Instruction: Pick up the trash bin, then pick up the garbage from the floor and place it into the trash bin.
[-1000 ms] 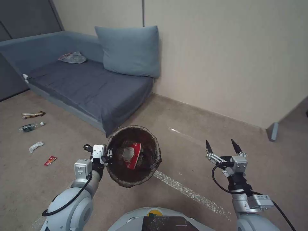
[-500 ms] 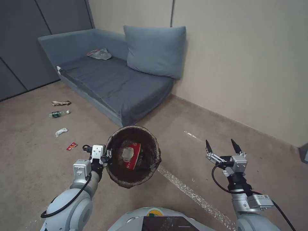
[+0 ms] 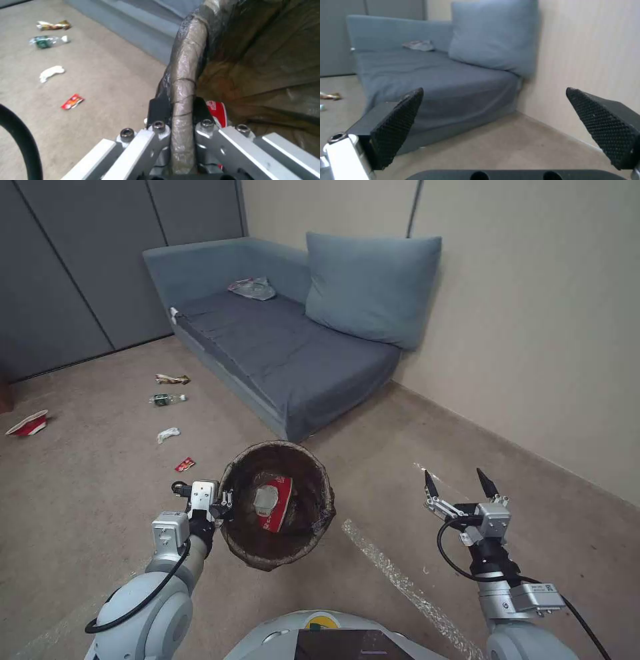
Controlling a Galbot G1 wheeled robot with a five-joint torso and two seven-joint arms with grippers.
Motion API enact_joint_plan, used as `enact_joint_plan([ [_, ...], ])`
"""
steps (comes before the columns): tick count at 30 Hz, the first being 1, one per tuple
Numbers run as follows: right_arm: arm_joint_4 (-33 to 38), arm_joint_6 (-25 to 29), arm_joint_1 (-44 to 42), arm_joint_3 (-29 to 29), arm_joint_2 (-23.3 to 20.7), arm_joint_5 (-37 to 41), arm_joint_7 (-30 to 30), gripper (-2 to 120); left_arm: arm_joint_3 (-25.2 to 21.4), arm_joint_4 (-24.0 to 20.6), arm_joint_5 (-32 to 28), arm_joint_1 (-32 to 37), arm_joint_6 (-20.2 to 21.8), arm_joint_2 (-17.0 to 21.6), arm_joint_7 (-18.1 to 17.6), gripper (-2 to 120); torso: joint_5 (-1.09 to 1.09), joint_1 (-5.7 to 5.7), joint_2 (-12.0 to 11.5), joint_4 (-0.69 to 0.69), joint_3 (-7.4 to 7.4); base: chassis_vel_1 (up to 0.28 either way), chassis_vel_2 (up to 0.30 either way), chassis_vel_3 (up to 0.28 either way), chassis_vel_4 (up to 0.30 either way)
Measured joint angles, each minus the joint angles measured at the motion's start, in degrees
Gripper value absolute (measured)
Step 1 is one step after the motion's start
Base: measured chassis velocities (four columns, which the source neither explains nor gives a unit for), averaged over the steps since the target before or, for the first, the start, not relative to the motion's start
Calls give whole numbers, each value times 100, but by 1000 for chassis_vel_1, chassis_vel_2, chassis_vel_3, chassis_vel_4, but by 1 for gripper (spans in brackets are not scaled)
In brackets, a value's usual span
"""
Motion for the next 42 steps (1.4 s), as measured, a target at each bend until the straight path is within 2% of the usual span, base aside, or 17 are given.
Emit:
enact_joint_plan([
  [42,-47,-159,155,-204,-9,-81,197,100,30,-27,28,22,-22,-31,19,2,0,0,0,1,0,82,84,80,85],
])
